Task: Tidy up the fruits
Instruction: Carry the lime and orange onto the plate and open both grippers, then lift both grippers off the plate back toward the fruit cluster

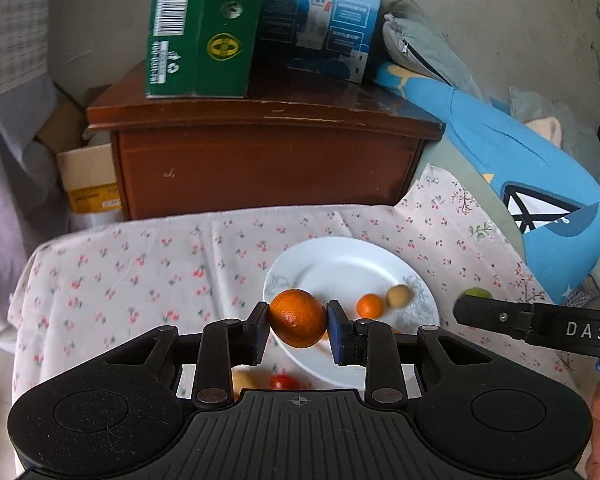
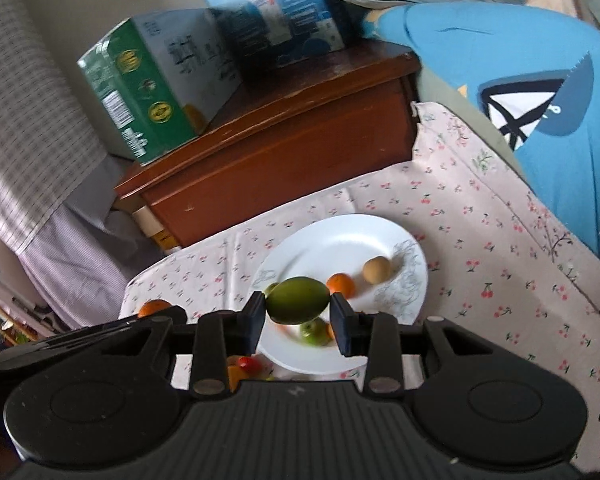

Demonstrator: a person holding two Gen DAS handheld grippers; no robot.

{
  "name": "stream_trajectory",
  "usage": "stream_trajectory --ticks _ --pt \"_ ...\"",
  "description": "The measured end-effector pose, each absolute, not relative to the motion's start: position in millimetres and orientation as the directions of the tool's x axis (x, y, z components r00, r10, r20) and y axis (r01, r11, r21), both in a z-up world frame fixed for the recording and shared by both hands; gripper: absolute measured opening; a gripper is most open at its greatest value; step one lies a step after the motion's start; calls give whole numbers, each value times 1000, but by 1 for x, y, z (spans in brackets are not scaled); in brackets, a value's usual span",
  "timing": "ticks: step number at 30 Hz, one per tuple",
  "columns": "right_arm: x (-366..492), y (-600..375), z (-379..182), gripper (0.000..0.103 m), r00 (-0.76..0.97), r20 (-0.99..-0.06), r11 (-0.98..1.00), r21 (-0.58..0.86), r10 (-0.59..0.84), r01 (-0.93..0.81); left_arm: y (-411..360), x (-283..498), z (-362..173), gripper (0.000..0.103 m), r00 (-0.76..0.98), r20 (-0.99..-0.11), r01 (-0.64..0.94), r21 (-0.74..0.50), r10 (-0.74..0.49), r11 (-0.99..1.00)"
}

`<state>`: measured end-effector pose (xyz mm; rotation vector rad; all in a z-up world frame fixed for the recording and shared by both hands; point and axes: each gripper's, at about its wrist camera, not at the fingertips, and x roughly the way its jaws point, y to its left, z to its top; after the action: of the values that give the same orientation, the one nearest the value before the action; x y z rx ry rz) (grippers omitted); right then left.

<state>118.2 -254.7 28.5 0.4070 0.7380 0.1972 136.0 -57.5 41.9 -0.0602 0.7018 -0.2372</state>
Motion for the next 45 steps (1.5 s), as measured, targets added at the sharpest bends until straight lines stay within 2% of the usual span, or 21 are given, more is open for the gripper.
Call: stream_trajectory --ticks 7,17,29,37,42,45 --pt "145 -276 9 35 697 -652 877 476 298 71 -66 173 31 28 707 -649 240 -153 -280 959" --pt "167 -278 -20 35 642 -715 865 476 275 160 -92 211 -1 28 656 -687 307 -135 -312 942" --pt "183 -279 -45 38 617 -748 851 470 244 234 -94 228 -14 30 639 -703 305 -144 -314 942" --pt "182 -282 -37 39 640 -721 832 506 265 226 -87 219 13 64 683 -664 268 -160 -305 950" --pt "180 -278 -28 39 657 -707 848 493 262 193 -80 208 32 77 713 -653 238 -116 -254 964" --pt "177 -273 -25 39 656 -705 859 484 271 165 -74 200 37 79 724 -652 220 -89 -224 971"
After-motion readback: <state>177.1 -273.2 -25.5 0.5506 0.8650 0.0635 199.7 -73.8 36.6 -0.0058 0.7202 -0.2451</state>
